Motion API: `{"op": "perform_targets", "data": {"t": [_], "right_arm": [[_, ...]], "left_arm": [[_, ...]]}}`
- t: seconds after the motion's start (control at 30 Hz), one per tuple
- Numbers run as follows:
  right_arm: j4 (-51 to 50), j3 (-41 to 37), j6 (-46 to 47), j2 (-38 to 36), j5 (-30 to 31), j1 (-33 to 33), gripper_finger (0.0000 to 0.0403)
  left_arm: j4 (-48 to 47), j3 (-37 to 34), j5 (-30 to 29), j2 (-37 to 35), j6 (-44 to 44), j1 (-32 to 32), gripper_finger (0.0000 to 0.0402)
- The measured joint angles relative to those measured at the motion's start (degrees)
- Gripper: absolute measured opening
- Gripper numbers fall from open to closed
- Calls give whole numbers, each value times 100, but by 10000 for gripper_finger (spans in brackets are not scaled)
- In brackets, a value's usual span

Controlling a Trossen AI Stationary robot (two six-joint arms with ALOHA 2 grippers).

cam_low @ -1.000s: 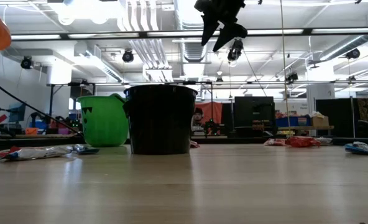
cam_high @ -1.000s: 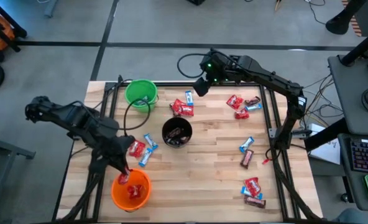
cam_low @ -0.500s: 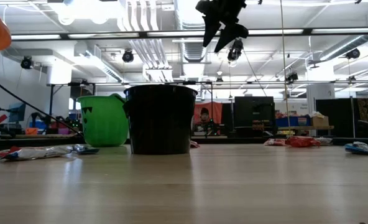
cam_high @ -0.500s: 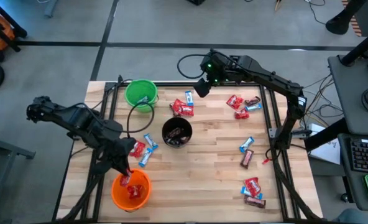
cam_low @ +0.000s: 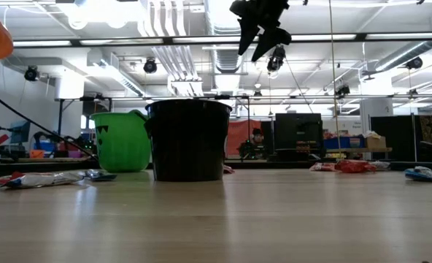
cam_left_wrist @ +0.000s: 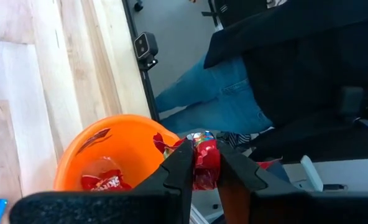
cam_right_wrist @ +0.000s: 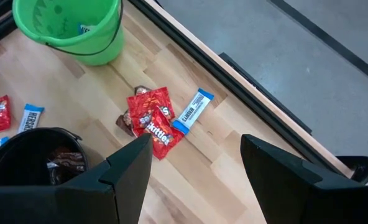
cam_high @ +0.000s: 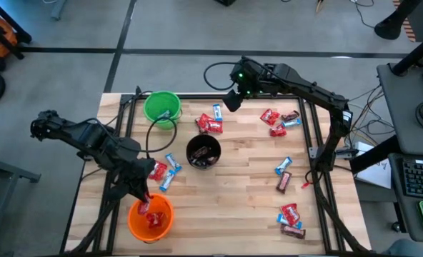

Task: Sort candy
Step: Put the red candy pack into the orange bucket

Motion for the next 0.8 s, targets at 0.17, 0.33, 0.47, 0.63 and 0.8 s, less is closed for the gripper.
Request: {"op": "perform_targets", "data": {"t": [0.17,0.33,0.47,0.63,0.8], "right_arm": [[0,0,-7,0,0,-56,237],[0,0,14,0,-2,-159,237],[0,0,32,0,-1,-243,237],[0,0,34,0,0,-283,237],[2,0,36,0,-3,-279,237]], "left_arm": [[100,0,7,-1,-125,-28,45],[183,0,29,-2,-291,-129,45],[181,0,77,-2,-511,-273,46],[179,0,155,-4,-649,-397,47],[177,0,153,-11,-683,-397,66]]}}
